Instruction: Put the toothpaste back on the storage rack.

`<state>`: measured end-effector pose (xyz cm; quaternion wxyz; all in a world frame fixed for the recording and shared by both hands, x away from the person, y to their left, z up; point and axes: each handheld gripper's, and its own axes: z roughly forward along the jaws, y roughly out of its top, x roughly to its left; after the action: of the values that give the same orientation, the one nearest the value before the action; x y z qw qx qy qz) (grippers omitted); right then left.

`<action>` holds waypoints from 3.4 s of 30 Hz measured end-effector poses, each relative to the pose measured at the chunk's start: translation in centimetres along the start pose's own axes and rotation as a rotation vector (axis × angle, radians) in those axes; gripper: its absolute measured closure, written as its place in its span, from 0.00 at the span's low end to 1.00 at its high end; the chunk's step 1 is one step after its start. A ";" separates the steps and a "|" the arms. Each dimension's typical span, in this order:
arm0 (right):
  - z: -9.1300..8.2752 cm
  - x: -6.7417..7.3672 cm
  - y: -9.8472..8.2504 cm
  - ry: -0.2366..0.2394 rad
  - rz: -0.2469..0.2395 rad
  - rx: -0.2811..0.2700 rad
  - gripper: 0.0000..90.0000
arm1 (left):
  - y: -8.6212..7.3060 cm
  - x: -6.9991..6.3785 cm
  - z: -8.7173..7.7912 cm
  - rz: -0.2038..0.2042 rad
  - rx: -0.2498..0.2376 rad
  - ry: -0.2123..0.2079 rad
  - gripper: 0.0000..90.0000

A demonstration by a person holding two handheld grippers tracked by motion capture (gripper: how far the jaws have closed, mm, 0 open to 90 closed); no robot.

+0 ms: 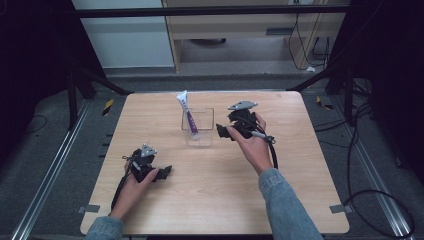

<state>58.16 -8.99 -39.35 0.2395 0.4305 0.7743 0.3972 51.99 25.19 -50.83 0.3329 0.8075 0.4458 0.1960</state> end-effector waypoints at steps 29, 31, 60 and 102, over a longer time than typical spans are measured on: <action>-3.9 -4.5 -6.0 -0.059 -0.039 0.028 0.12 | 0.0 0.0 0.0 0.001 0.000 0.000 0.00; -4.2 -4.8 -6.5 -0.061 -0.035 0.030 0.12 | 0.0 0.0 0.0 0.001 0.000 0.000 0.00; -5.7 -7.8 -12.7 -0.097 0.040 0.093 0.12 | 0.0 0.0 0.0 0.000 -0.001 0.000 0.00; -4.0 -11.2 -17.5 -0.186 0.177 0.134 0.10 | 0.0 0.0 0.0 0.001 0.000 0.000 0.00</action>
<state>52.69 -25.74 -51.12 0.2448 0.5470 0.7327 0.3225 51.99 25.20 -50.83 0.3330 0.8076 0.4453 0.1963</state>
